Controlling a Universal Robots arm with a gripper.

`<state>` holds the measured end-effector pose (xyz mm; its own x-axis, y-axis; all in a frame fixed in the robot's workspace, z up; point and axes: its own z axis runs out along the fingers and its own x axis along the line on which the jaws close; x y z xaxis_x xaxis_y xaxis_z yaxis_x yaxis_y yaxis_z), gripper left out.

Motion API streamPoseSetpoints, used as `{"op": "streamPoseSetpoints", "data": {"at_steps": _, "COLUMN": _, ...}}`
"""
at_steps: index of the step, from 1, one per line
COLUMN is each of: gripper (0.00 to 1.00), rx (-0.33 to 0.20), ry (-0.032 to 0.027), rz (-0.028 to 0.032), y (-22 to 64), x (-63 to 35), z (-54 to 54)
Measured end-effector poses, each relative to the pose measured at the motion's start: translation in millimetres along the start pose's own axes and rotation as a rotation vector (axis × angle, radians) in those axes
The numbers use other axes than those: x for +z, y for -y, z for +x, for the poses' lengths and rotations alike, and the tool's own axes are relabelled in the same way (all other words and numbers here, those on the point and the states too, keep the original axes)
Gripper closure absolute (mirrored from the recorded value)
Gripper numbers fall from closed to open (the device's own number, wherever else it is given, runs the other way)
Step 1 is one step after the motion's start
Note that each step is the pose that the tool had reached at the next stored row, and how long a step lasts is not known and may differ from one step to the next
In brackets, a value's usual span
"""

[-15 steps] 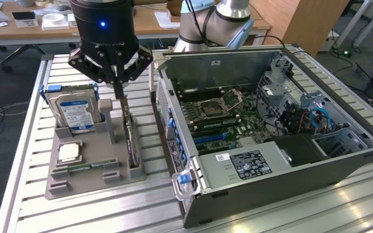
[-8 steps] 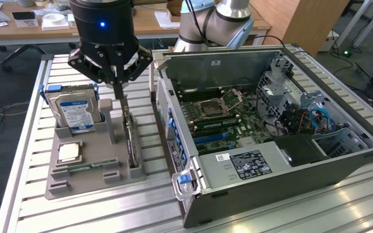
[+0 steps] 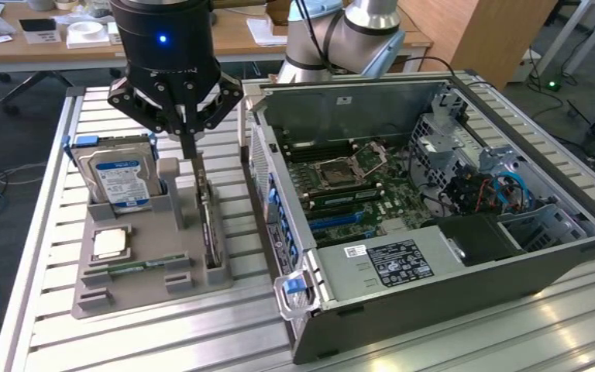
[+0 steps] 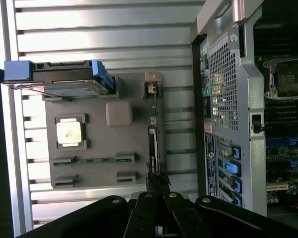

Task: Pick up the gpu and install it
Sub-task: 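Pick up the gpu and move the gpu toward the slot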

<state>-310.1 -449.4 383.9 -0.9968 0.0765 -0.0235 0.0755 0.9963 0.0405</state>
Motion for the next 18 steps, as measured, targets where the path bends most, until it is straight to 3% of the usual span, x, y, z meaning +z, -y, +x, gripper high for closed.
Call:
{"op": "streamPoseSetpoints", "data": {"at_steps": 6, "gripper": 0.89, "rx": 0.000, "ry": 0.0000, "rz": 0.0000, "y": 0.0, "x": 0.0, "z": 0.0}}
{"op": "streamPoseSetpoints", "data": {"at_steps": 8, "gripper": 0.77, "rx": 0.000, "ry": 0.0000, "rz": 0.0000, "y": 0.0, "x": 0.0, "z": 0.0}}
{"op": "streamPoseSetpoints", "data": {"at_steps": 9, "gripper": 0.77, "rx": 0.000, "ry": 0.0000, "rz": 0.0000, "y": 0.0, "x": 0.0, "z": 0.0}}
{"op": "streamPoseSetpoints", "data": {"at_steps": 13, "gripper": 0.58, "rx": 0.000, "ry": 0.0000, "rz": -0.0001, "y": 0.0, "x": 0.0, "z": 0.0}}
{"op": "streamPoseSetpoints", "data": {"at_steps": 18, "gripper": 0.58, "rx": 0.000, "ry": 0.0000, "rz": 0.0000, "y": 0.0, "x": 0.0, "z": 0.0}}
